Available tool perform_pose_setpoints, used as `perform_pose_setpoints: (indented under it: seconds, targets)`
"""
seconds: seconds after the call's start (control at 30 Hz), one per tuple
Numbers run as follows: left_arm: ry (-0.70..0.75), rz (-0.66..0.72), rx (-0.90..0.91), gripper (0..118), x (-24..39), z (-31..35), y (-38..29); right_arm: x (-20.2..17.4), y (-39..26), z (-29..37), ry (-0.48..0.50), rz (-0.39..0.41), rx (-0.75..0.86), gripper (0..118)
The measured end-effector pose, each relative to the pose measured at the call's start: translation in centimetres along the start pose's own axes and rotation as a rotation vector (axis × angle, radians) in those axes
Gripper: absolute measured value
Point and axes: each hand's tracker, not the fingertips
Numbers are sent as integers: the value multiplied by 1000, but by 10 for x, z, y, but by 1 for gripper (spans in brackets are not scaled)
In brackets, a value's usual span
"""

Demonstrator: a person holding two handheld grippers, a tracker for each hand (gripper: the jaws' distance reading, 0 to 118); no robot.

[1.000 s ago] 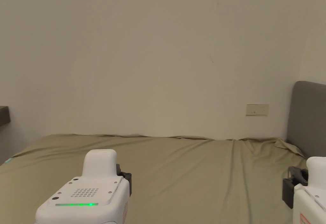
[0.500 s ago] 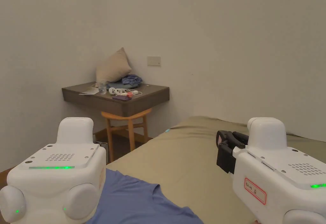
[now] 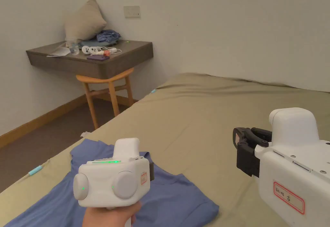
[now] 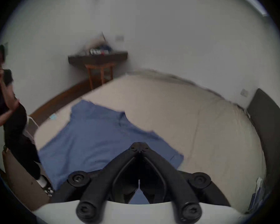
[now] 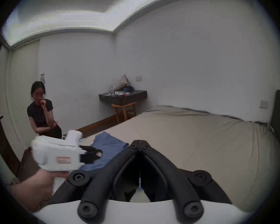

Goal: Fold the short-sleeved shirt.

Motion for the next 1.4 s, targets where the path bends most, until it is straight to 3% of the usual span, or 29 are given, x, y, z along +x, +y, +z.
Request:
perform_pose_setpoints:
  seconds: [0.17,0.3,0.37,0.4,0.43,0.5,0.7,0.8,0.83,0.87,0.9,0.93,0.97,1.0,1.07,1.33,1.4]
  targets:
    - [-83,54,-237,0,8,-109,-37,16,-22,-28,-43,31,-61,2]
    - [-5,-16,-265,0,18,-159,-50,25,-44,-52,-27,53,-157,2]
    - [35,-59,-252,10,21,-176,-51,31,-52,-58,-12,57,-177,2]
    - [71,-106,-243,59,22,-181,-54,34,-55,-59,-11,56,-186,2]
    - [87,-162,-273,118,22,-187,-56,36,-59,-61,-17,55,-196,2]
    - [59,-200,-212,117,31,-170,-60,41,-67,-61,-28,52,-211,2]
    - [101,-198,-335,118,17,-206,-80,50,-79,-53,-37,22,-254,2]
    - [58,-60,-277,114,3,-198,-84,52,-75,-39,-49,23,-239,2]
    - [82,-47,-222,82,1,-193,-75,55,-73,-31,-56,22,-230,2]
    - [30,-24,-168,17,3,-181,-69,58,-71,-23,-72,17,-217,2]
    - [142,-84,-167,0,5,-176,-65,62,-70,-16,-88,13,-204,2]
    - [257,-154,-157,0,4,-178,-66,64,-67,-9,-109,11,-190,2]
    - [96,-85,-179,0,-5,-180,-63,67,-65,0,-138,15,-170,2]
    - [42,31,-191,0,-12,-177,-63,70,-63,10,-177,20,-144,2]
    - [61,136,-99,0,-22,-150,-56,74,-58,33,-253,26,-81,2]
    - [105,-27,185,0,22,-10,48,113,-34,150,-573,18,49,2]
    - [45,-32,181,0,48,19,69,125,-29,183,-640,8,67,2]
